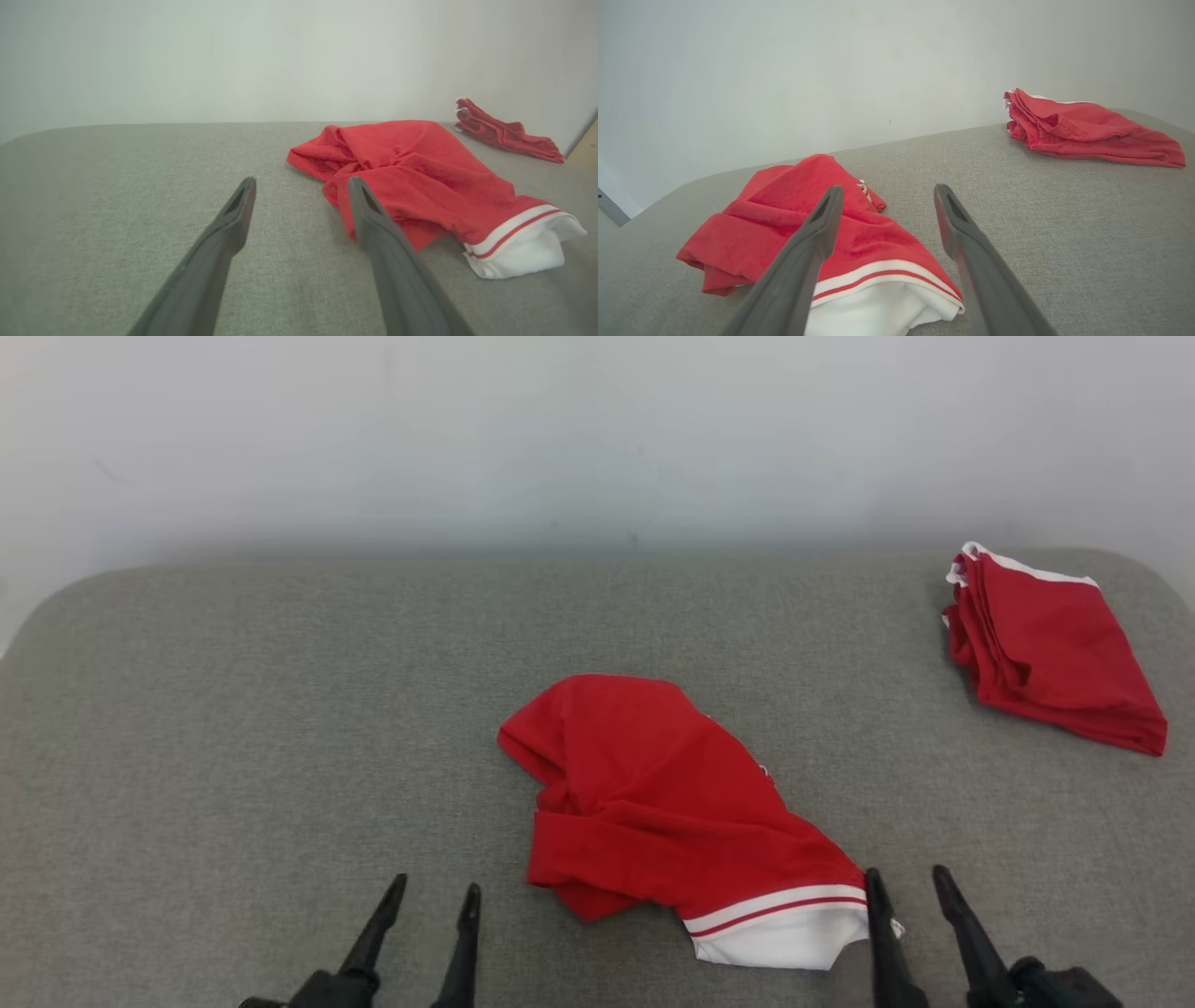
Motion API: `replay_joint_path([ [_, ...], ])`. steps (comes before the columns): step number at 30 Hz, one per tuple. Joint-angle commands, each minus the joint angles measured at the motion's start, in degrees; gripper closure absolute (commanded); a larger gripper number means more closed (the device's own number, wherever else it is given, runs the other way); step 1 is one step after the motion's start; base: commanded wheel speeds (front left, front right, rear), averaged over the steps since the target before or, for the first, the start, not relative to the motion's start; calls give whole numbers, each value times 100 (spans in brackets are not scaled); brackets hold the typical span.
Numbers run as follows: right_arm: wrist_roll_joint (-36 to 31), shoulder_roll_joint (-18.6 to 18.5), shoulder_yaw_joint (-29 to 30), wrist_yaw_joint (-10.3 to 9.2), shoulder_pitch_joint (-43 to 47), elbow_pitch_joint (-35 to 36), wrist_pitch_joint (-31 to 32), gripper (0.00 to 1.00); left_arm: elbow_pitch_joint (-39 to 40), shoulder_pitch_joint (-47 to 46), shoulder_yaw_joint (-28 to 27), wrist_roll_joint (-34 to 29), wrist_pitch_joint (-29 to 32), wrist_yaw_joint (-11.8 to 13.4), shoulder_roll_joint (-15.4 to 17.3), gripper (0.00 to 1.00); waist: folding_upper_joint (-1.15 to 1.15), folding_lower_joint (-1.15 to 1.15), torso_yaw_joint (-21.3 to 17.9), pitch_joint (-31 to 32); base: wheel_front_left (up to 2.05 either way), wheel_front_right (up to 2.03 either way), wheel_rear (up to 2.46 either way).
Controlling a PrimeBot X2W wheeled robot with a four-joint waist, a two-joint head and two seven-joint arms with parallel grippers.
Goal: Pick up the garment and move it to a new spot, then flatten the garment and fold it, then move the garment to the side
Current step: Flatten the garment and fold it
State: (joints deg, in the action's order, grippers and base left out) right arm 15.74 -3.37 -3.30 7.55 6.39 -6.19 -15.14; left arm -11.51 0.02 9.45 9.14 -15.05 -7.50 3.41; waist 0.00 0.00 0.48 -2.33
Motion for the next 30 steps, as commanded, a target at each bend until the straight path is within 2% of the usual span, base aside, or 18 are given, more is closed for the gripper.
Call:
replay_joint_path([
  [1,-156,30,-85,-11,-30,42,2,0,-97,-170,139,-47,-17,7,71,0,0,0,-137,-134,0,0,0],
  [4,-298,42,-231,-11,-54,63,2,0,-373,-387,486,-22,-17,7,169,0,0,0,-258,-233,0,0,0],
  [9,-158,49,-441,-11,-147,0,2,0,-900,-745,828,52,-17,7,307,0,0,0,-465,-355,0,0,0],
  [21,-125,49,-633,-11,-350,-64,2,0,-1894,-1398,979,261,-17,7,475,0,0,0,-860,-481,0,0,0],
  [22,-120,49,-638,-11,-344,-63,2,0,-1942,-1429,995,292,-17,7,479,12,0,0,-865,-480,0,0,0],
  [23,-124,50,-658,-11,-333,-72,2,0,-1991,-1461,1005,316,-17,7,490,55,0,0,-867,-479,0,0,0],
  [24,-126,50,-675,-11,-328,-74,2,0,-2054,-1479,1016,357,-17,7,491,85,0,0,-864,-478,0,0,0],
  [25,-113,50,-688,-11,-322,-74,2,0,-2073,-1512,1021,412,-17,7,486,100,0,0,-853,-475,0,0,0],
  [30,-30,49,-679,-11,-287,-29,2,0,-1843,-1544,950,543,-17,7,537,100,0,0,-664,-434,0,0,0],
])
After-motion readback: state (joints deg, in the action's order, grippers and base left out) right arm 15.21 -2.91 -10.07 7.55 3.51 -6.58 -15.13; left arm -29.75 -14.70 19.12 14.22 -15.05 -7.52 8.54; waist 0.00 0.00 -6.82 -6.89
